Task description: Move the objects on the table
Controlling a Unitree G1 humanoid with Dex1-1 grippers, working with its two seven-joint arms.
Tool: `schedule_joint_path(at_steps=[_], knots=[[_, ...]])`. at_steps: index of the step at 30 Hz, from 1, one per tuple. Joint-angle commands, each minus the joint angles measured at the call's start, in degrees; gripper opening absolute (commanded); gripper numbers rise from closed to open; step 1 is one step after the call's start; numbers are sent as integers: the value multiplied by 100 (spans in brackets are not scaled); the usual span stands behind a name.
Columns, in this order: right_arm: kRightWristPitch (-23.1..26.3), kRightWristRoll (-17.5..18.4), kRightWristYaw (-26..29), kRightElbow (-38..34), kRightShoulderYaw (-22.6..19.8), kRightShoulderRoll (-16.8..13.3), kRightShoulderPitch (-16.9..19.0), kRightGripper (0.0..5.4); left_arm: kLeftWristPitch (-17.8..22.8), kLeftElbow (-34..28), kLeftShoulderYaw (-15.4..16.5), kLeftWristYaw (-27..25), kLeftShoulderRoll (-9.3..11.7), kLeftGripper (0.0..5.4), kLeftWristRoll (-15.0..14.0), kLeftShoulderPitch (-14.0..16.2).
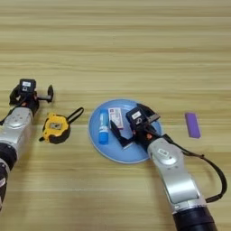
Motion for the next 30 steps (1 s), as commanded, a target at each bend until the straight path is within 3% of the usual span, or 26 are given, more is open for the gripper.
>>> schedule_joint_path(at_steps=[1, 19, 30], knots=[[153, -59, 22, -39, 88, -17, 144, 534, 23, -11, -34, 22, 6, 540, 71, -69], [235, -142, 89, 227, 333, -78, 286, 534, 27, -10, -31, 21, 6, 540, 68, -74], [90, -118, -3, 721, 315, 18, 51, 534, 24, -9, -31, 21, 7, 540, 68, -70]])
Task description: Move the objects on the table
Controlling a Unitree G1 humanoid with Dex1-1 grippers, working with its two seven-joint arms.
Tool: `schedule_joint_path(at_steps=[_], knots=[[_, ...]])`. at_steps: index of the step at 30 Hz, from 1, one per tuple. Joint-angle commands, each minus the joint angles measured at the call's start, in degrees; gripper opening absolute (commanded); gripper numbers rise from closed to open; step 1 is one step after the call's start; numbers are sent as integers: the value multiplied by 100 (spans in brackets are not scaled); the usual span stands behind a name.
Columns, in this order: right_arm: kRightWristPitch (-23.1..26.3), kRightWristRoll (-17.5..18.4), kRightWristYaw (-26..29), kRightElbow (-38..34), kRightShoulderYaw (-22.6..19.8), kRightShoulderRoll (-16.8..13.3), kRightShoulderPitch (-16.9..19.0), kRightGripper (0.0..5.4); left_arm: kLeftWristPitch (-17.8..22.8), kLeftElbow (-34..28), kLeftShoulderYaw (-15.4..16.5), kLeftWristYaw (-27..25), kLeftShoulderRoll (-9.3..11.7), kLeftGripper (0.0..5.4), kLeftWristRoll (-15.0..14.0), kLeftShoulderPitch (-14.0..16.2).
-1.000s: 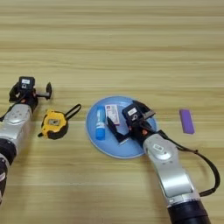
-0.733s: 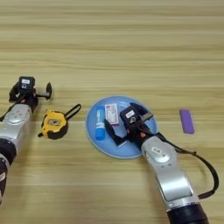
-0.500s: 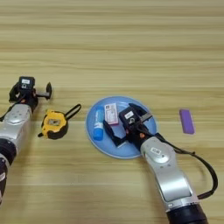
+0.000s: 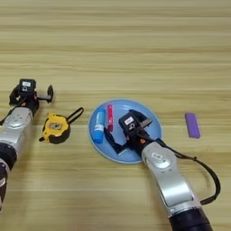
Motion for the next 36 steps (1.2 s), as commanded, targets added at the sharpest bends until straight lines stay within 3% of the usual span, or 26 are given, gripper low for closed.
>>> schedule_joint_path(at_steps=[1, 24, 36], knots=[[192, -104, -24, 272, 50, -15, 159, 534, 24, -11, -32, 21, 4, 540, 68, -69], [-173, -96, -330, 802, 90, 398, -54, 534, 23, -13, -33, 11, 6, 540, 68, -70], [-207, -80, -333, 826, 77, 425, -58, 387, 21, -4, -31, 7, 12, 540, 67, -72]])
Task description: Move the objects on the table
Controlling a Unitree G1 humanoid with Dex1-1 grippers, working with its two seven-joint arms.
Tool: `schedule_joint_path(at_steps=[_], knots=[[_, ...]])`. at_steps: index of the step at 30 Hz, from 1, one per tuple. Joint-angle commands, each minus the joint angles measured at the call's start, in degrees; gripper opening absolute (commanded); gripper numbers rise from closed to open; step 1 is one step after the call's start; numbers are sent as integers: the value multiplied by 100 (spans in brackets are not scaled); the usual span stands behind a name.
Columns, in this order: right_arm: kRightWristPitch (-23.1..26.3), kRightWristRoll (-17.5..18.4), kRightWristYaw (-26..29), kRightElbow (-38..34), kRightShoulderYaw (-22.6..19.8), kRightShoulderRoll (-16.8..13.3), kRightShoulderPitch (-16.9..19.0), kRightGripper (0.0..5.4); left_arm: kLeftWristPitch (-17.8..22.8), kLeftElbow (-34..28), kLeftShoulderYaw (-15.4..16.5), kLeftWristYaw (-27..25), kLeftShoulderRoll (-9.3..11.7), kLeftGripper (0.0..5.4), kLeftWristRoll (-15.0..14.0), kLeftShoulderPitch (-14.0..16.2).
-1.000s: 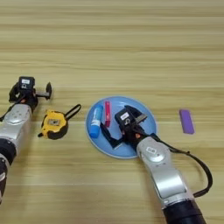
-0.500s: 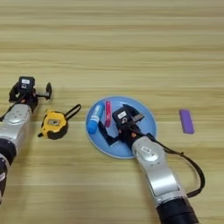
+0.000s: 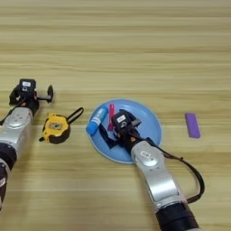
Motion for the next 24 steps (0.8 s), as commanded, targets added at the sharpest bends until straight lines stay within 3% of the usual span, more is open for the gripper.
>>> schedule_joint_path(at_steps=[1, 10, 18, 24], knots=[[191, -88, 15, 220, 1, -80, 160, 378, 21, -3, -31, 9, 11, 540, 67, -72], [237, -29, -73, -67, -132, -53, 247, 274, 21, -3, -30, 12, 11, 540, 67, -73], [311, 53, -123, -357, -351, -16, 366, 130, 23, 10, -33, 19, 3, 540, 70, -86], [326, 91, -127, -400, -401, 8, 384, 76, 25, 9, -33, 21, 3, 540, 71, -88]])
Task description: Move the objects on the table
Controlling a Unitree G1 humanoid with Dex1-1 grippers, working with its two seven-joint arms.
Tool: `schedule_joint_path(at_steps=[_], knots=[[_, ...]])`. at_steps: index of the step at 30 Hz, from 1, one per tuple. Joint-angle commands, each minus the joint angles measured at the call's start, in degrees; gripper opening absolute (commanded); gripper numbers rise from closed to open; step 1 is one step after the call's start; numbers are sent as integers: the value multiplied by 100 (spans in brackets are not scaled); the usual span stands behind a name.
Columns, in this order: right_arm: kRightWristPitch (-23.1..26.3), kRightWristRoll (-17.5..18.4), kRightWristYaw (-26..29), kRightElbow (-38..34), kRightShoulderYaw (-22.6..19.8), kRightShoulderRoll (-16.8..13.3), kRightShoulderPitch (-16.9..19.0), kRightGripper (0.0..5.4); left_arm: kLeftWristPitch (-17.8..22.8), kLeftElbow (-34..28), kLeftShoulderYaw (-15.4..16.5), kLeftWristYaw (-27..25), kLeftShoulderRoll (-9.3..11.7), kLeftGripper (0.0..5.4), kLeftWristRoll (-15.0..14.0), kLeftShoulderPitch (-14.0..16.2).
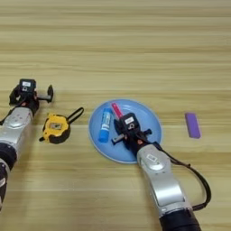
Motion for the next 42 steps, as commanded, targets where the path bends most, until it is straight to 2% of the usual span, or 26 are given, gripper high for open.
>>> schedule_joint_path(at_steps=[1, 7, 12, 18, 25, 27, 32, 42], knots=[[161, 72, -6, -77, -86, -5, 96, 75, 26, 10, -33, 20, 3, 540, 71, -90], [258, 261, -21, -323, -268, 22, 151, 75, 26, 18, -30, 16, 12, 540, 69, -96], [375, 448, -67, -866, -594, -70, 265, 75, 23, 18, -33, 15, 12, 540, 72, -94], [570, 590, -57, -1573, -1415, -573, 460, 75, 23, 9, -38, 28, -5, 540, 75, -92], [554, 679, 12, -1501, -2110, -1050, 640, 75, 25, 3, -42, 33, -7, 540, 79, -94], [469, 567, -27, -1372, -2216, -1186, 662, 75, 25, 2, -42, 34, -7, 540, 81, -93], [395, 484, -8, -1037, -2286, -1347, 655, 75, 26, 0, -44, 35, -5, 540, 84, -94], [286, 429, 71, -752, -1923, -1261, 635, 75, 24, -3, -42, 36, -8, 540, 83, -88]])
